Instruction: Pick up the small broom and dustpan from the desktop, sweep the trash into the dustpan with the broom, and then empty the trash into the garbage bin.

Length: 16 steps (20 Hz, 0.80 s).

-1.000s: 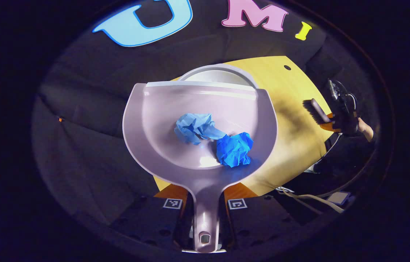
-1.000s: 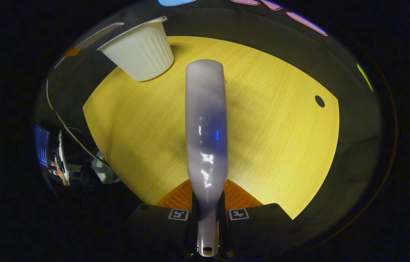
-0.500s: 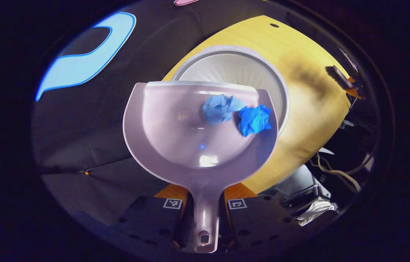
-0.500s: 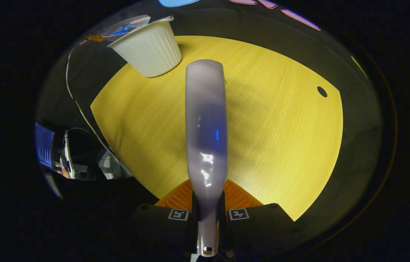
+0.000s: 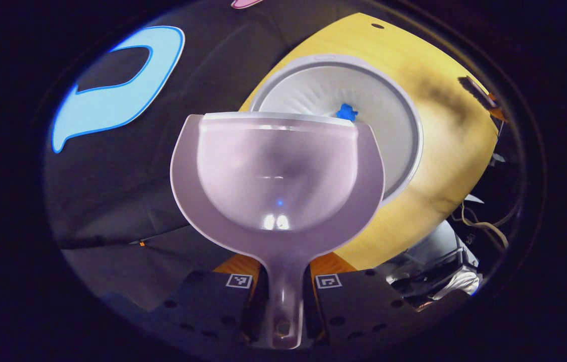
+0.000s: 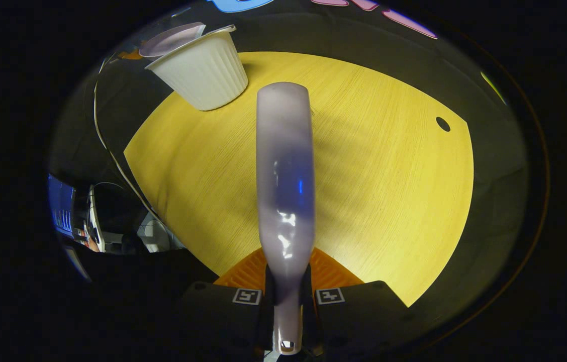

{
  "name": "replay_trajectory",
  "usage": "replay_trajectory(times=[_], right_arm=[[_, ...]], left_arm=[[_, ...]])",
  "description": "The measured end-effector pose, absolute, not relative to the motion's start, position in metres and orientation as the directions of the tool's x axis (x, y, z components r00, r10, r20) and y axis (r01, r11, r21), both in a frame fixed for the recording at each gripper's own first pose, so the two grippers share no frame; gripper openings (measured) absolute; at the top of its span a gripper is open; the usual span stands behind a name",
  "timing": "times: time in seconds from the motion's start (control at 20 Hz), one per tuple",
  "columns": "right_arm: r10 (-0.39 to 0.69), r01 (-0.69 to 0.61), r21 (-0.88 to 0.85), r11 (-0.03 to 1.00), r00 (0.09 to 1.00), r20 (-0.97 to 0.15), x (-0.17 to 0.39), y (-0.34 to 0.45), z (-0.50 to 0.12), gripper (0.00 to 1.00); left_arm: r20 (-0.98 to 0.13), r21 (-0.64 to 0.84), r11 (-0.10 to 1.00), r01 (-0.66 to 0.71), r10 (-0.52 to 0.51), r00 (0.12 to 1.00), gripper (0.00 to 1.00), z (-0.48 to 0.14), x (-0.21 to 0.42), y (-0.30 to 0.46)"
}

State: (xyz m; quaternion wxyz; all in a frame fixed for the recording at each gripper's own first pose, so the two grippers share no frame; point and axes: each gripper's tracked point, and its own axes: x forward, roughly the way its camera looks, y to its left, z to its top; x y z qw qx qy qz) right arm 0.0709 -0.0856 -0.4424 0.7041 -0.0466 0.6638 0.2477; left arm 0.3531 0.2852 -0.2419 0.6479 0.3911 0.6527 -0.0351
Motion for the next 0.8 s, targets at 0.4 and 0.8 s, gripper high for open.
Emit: replay_trajectory(times=[0.4,0.8], right_arm=[[0.293,-0.363,0.261,0.895,0.033,-0.956,0.095,-0.089,-0.426,0.25],[0.240,-0.344,0.203,0.917,0.066,-0.969,0.101,-0.099,-0.422,0.25]], left_arm=[[-0.853,0.388,0.841,0.378,0.173,0.492,0.29,-0.207,0.331,0.216],[-0.724,0.079,0.937,0.341,-0.181,0.666,0.29,-0.263,0.318,0.009]])
